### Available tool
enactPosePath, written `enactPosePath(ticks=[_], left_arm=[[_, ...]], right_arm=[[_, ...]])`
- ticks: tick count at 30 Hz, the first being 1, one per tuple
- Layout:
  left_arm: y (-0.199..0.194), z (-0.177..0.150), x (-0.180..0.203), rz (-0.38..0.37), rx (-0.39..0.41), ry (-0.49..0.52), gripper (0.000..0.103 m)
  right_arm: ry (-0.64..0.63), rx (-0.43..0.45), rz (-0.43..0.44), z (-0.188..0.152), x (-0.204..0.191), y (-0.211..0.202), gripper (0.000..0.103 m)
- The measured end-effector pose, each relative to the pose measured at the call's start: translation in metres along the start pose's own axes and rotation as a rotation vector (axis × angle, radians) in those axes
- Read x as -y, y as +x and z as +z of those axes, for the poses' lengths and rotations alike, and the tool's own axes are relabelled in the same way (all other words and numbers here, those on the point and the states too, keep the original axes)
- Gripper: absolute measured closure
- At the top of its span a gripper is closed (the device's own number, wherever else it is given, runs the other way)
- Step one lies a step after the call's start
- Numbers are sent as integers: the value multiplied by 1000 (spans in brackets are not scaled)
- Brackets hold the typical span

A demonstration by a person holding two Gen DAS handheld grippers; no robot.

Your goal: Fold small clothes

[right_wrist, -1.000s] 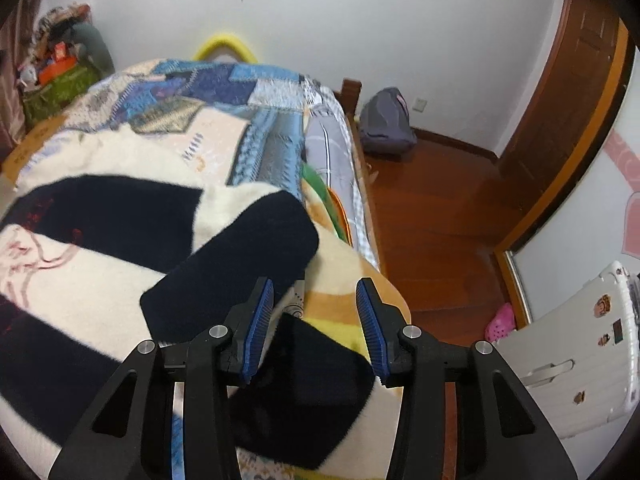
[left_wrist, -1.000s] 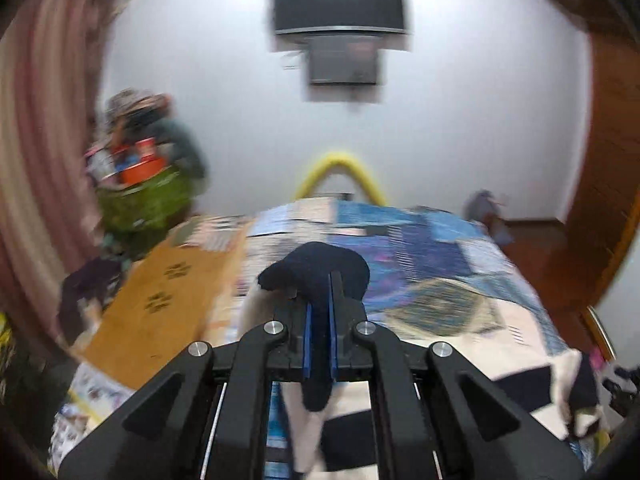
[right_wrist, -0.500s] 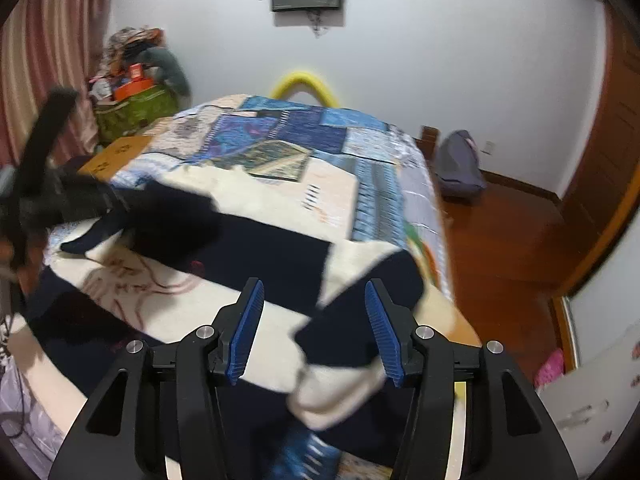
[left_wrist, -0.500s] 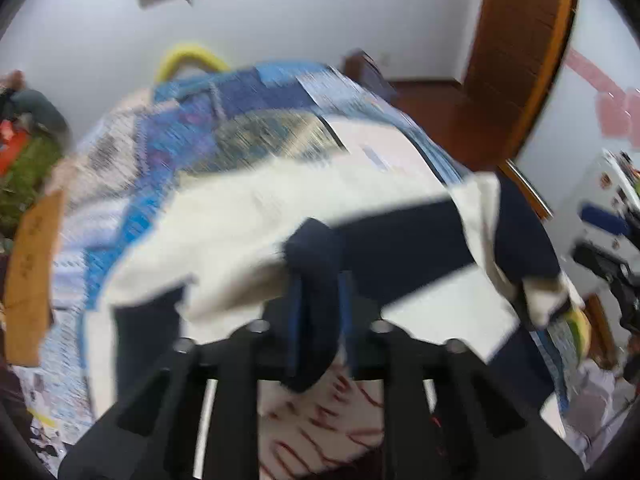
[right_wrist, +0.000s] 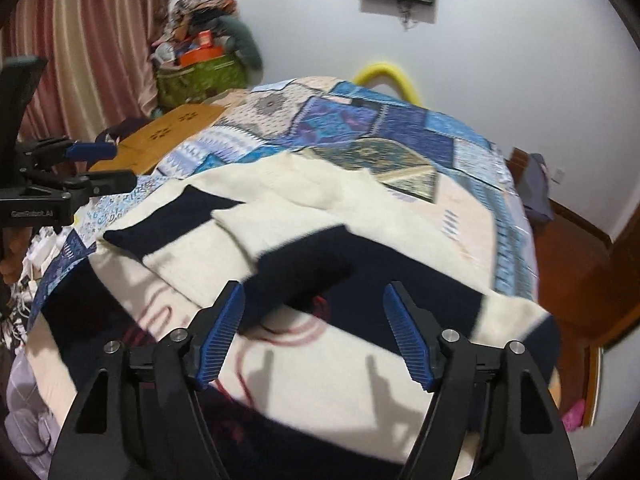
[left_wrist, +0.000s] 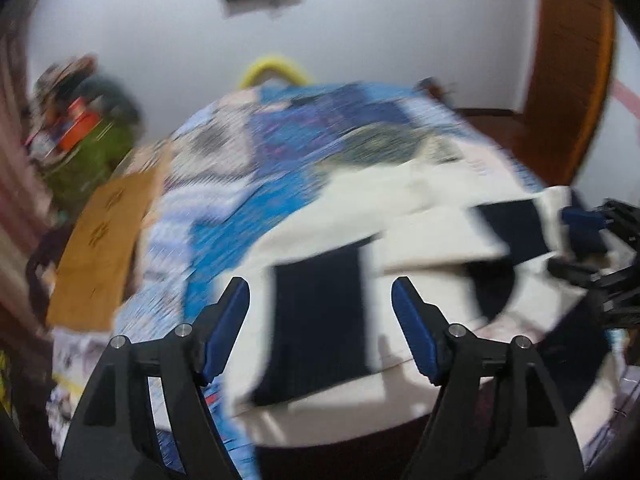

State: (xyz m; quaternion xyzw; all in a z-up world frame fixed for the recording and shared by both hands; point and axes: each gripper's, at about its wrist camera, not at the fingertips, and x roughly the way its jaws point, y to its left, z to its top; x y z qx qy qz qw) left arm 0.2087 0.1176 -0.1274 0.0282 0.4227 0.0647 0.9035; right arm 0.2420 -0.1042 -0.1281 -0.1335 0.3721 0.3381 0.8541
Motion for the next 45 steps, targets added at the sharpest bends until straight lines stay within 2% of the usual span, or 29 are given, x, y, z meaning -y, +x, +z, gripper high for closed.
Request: enactPosePath(ticks=[5,8,10,13,15,18,21,25,27,32,34,36,39,42,45], left_arm=[[44,-34,-48,74,-122,-96,30],[72,-54,-56,84,-200,-102,30],[81,-64,-53,101,-224,-75,30],[81,-72,-48,124,-185,-40,30],[84,-73,-52,122,-189,-55,30],[89,-74,-52,127,-194,-63,29],[90,-74,-50,144,-190,-61,29],[89,-74,-47,161,-189,-51,30],[87,-73,-45,173,-191,-43,30],[73,-65,-38,199,-177,-10,30],[61,-58,-34,191,-146,-10,30],[44,-48,-27,168,-106,-14,30],[25,-33,-13,125,-54,-20,30],[9,-17,5,67,-11,-21,30],[1,-6,25,12,7,-19,29]], right_arm=[[-73,-73,3,11,-27,43,34],[-115,-114,-80,13,-33,74,34],[-107,-116,-118,15,-30,84,36],[-34,-74,-152,20,-14,79,39],[18,-21,-185,25,5,65,45],[71,27,-234,25,27,44,46],[141,23,-231,12,56,23,51],[129,-26,-310,-13,69,5,52],[143,-32,-311,-29,78,-11,52],[195,9,-296,-50,98,-60,51],[227,36,-290,-55,109,-80,49],[259,60,-296,-62,120,-100,38],[285,80,-333,-71,137,-115,37],[338,63,-368,-92,158,-126,31],[393,10,-383,-118,178,-124,27]])
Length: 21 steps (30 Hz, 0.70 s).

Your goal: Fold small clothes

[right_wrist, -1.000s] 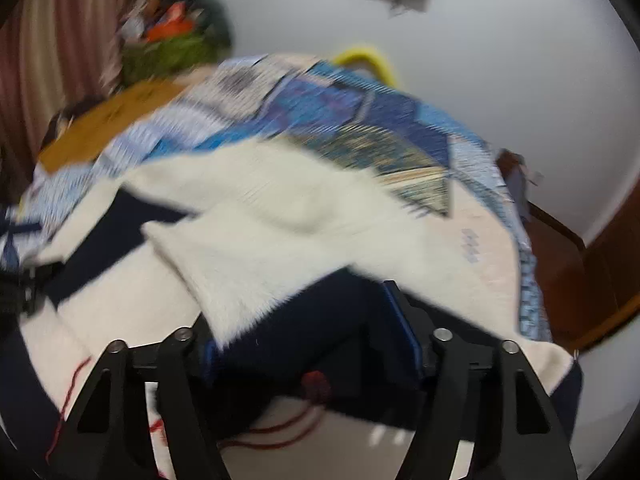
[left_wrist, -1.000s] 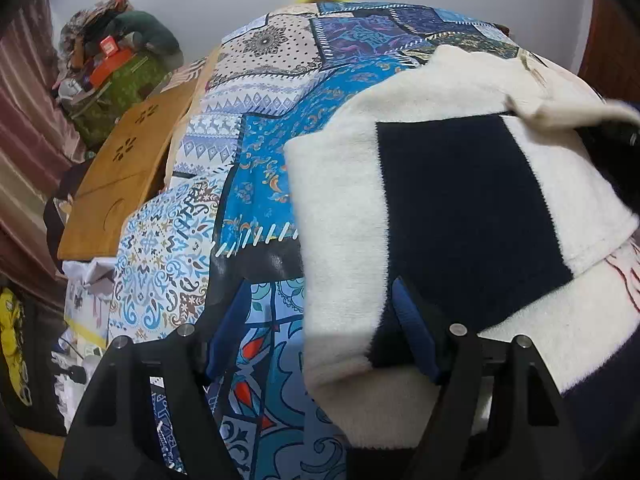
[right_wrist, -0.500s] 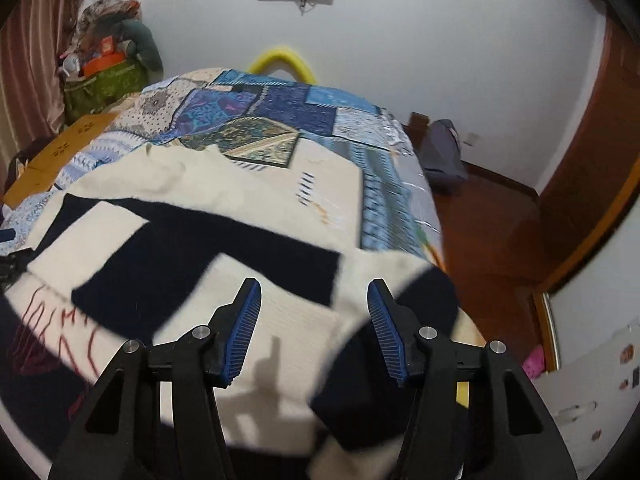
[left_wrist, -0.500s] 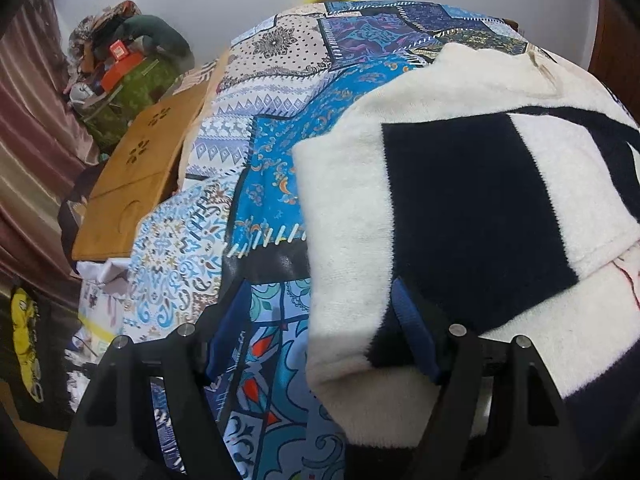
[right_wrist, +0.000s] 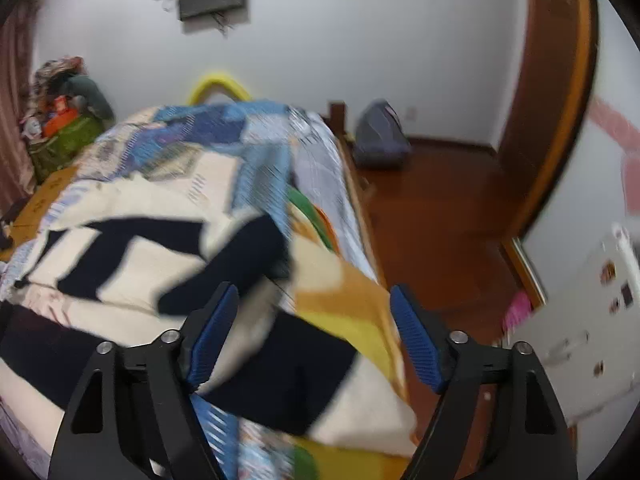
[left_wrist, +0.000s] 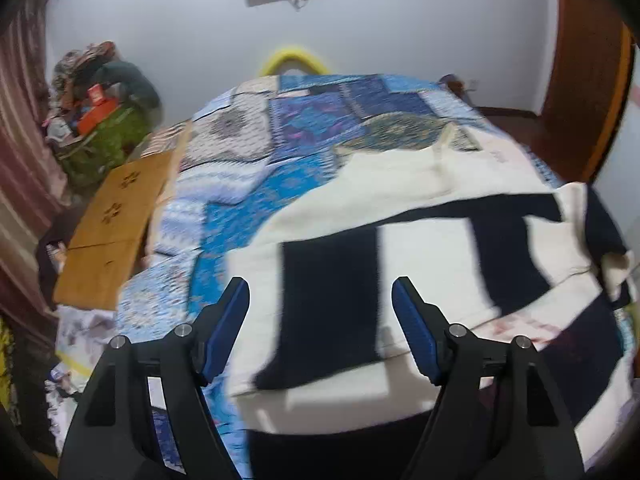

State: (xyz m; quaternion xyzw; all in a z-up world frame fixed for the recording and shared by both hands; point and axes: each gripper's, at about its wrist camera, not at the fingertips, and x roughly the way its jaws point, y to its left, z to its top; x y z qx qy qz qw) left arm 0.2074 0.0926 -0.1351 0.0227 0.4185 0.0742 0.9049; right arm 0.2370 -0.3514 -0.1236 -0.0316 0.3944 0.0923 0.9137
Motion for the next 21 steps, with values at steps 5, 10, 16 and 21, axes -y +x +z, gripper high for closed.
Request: enactPosePath(ticks=[5,10,16,21], left_arm=[[7,0,37,-56,-20,22,27],[29,-11,63,-94,-92,28,27],[46,-22,72,-75,-133,42,27],[43,-22,73,-73,-119,47,27]], right_arm=[[83,-124,-24,-40,35,28,27],[234,-251,45,-79,54,65,27],[265,-244,132,-81,40,71,52],[220,-217,140,-74,29,70,91]])
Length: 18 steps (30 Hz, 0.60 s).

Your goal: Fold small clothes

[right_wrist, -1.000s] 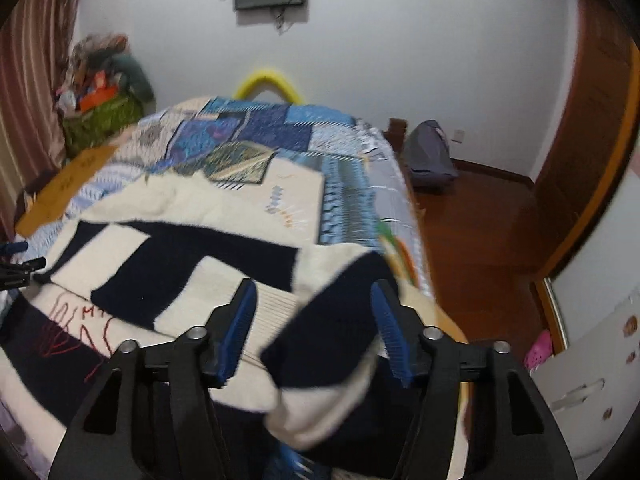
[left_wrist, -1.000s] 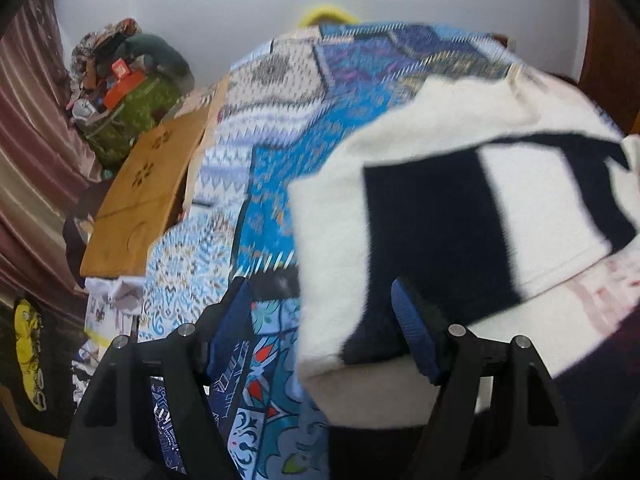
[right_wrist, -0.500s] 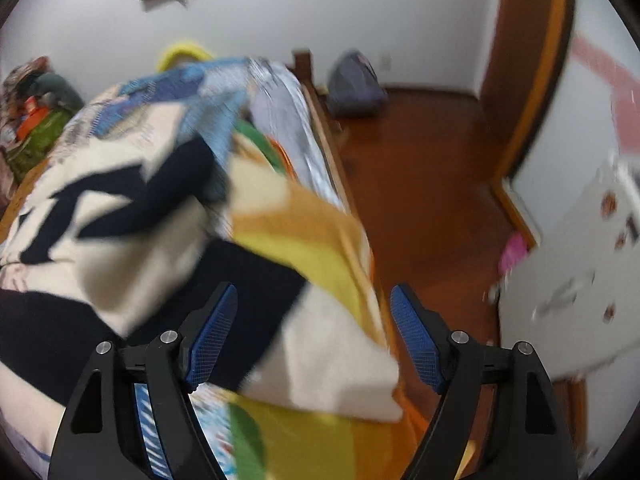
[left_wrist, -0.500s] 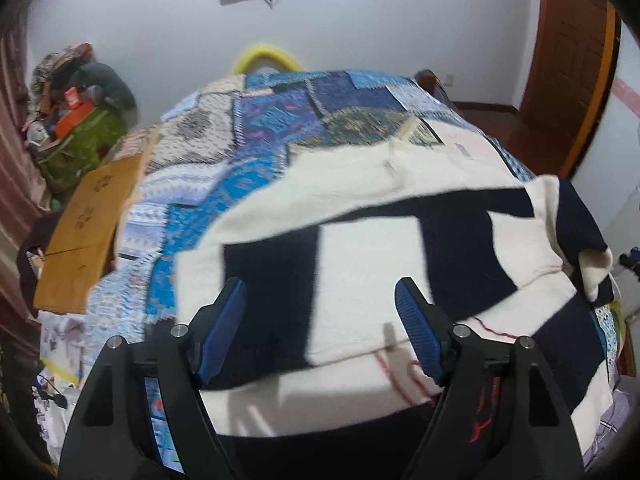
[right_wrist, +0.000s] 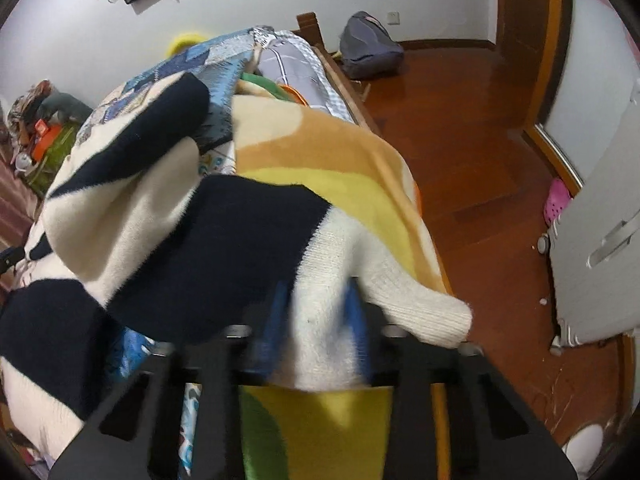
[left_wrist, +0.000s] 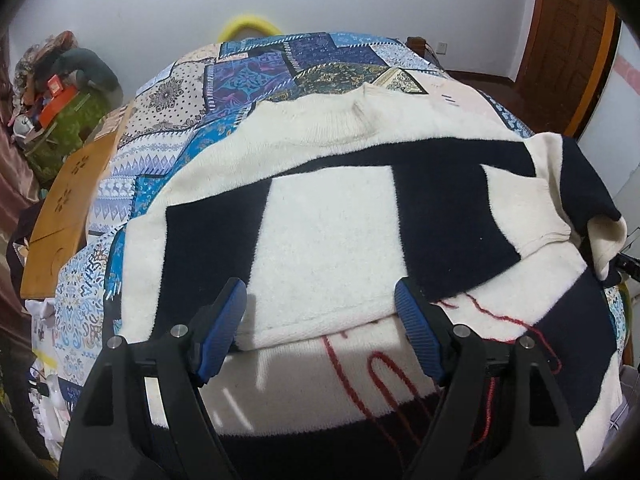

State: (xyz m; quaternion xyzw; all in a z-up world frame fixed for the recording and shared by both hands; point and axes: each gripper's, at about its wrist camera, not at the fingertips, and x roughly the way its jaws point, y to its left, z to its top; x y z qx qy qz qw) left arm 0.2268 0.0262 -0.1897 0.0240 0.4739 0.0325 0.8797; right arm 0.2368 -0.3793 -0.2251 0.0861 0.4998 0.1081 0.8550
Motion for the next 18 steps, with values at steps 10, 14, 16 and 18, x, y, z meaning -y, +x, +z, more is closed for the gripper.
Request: enactPosePath(ticks=[10,14,16,18], left_arm=[[-20,5,-13,-22,62,-30,27],[-27,6,-27,-28,87,-59,27],[-30,5,-35,-36,94,-81,27],[-32,4,-41,-37,101,-95,27]], right_arm=[[-48,157,34,35,-20,-47,94],[-143,254,76,67,-62,-78,94],[-186,296,115,84,-87,-91,94],[-226,326,149,96,-110,-98,94]])
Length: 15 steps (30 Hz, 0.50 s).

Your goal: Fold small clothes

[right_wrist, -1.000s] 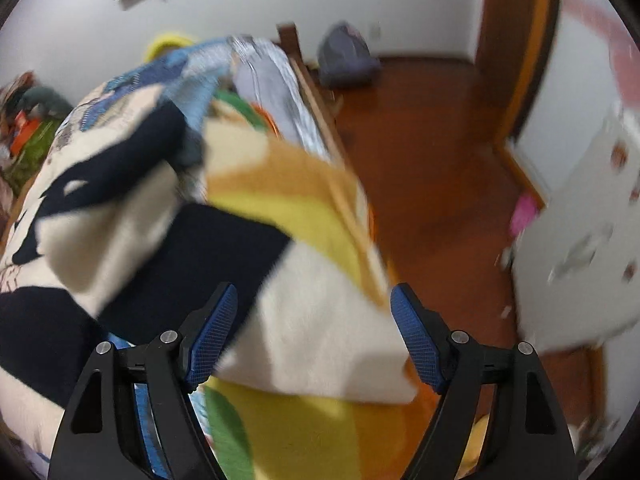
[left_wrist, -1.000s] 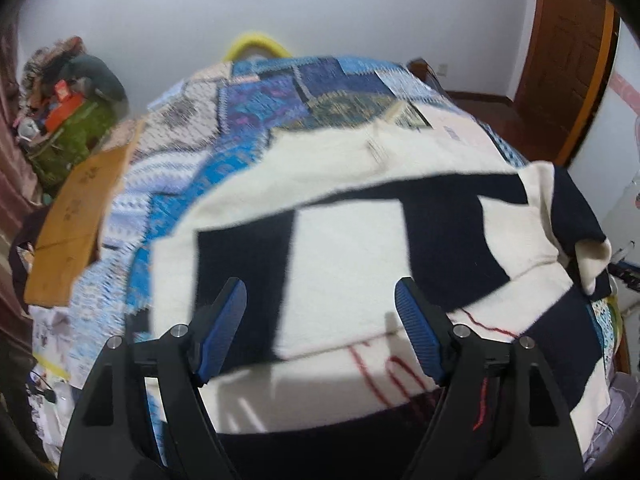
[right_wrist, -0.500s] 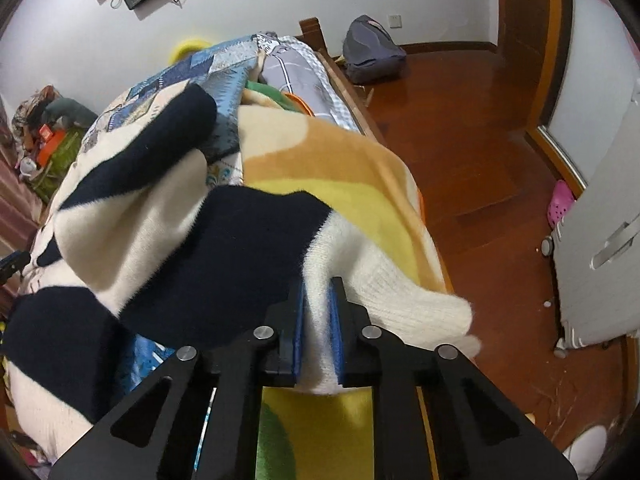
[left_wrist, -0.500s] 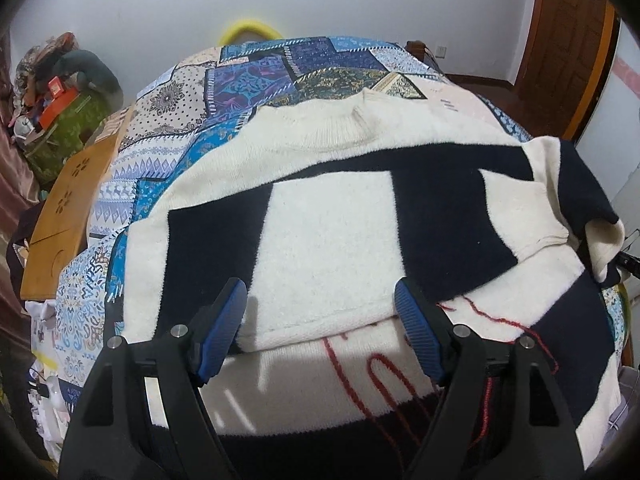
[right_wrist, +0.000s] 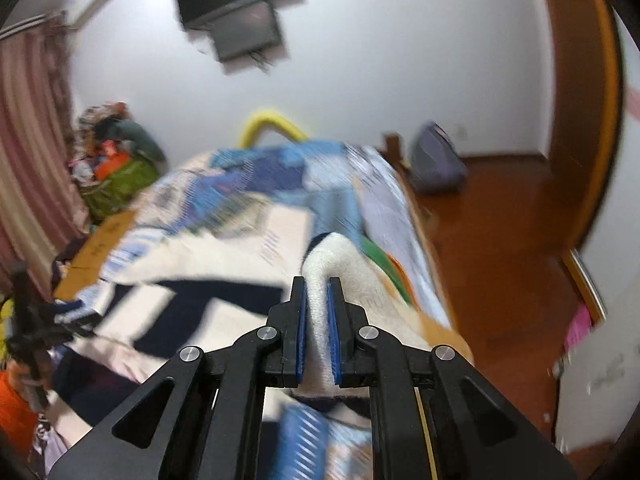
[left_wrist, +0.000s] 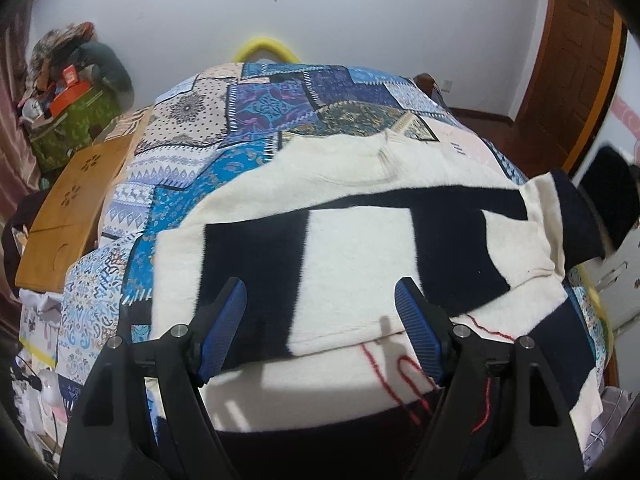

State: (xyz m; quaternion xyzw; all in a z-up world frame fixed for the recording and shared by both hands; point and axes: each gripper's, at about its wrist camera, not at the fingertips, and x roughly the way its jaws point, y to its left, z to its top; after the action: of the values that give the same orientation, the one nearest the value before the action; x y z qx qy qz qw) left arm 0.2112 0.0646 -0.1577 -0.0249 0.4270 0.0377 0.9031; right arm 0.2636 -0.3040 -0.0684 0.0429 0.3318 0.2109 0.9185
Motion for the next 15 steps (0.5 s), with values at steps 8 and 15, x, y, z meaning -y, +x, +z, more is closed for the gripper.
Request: enactPosePath(ticks=[8,15], left_arm=[[-18,-6,-34,10,36,-50,27],[-32,-13,-64,25,53,-97,27]], right_arm=[[-138,45,199,38,-104,31,94],[-233,-31,327,34,-192,85,94]])
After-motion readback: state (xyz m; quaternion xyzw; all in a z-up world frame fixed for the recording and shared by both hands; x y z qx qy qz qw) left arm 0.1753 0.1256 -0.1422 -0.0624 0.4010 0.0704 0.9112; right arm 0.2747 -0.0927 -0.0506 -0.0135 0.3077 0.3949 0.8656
